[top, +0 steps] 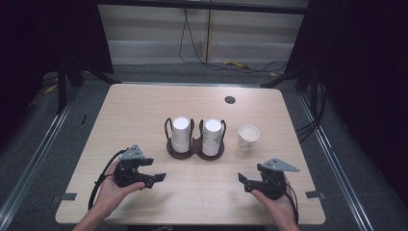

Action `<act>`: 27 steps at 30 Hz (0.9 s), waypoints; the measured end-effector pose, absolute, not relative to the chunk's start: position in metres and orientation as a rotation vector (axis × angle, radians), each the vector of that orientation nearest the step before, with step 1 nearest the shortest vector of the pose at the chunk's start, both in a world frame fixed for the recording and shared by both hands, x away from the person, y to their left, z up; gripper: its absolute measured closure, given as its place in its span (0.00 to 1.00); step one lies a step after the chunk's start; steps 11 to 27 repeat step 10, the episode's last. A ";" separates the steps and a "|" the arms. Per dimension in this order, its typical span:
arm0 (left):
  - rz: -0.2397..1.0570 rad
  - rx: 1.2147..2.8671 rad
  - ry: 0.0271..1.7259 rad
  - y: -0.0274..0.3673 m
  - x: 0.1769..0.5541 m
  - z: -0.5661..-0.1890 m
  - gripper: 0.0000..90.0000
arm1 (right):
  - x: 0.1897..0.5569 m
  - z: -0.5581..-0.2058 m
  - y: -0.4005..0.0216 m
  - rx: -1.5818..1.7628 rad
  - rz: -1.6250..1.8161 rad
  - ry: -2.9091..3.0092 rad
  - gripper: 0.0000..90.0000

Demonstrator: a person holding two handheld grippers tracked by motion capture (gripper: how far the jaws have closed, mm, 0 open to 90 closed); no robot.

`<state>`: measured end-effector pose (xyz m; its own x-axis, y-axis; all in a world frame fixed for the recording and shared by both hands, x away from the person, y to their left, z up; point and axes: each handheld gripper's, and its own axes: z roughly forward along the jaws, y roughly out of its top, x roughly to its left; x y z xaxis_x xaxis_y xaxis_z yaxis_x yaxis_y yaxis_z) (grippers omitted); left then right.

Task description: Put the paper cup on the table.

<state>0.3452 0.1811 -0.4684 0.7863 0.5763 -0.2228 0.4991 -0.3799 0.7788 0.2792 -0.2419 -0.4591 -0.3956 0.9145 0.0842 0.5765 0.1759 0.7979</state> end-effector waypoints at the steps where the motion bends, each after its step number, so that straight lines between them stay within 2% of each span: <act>1: 0.112 2.048 0.808 0.182 0.345 -0.470 0.24 | 0.278 -0.459 -0.241 1.396 1.102 2.040 0.20; 10: 0.149 2.048 0.840 0.187 0.338 -0.483 0.24 | 0.281 -0.477 -0.241 1.403 1.093 2.057 0.19; 27: 0.149 2.048 0.840 0.187 0.338 -0.483 0.24 | 0.281 -0.477 -0.241 1.403 1.093 2.057 0.19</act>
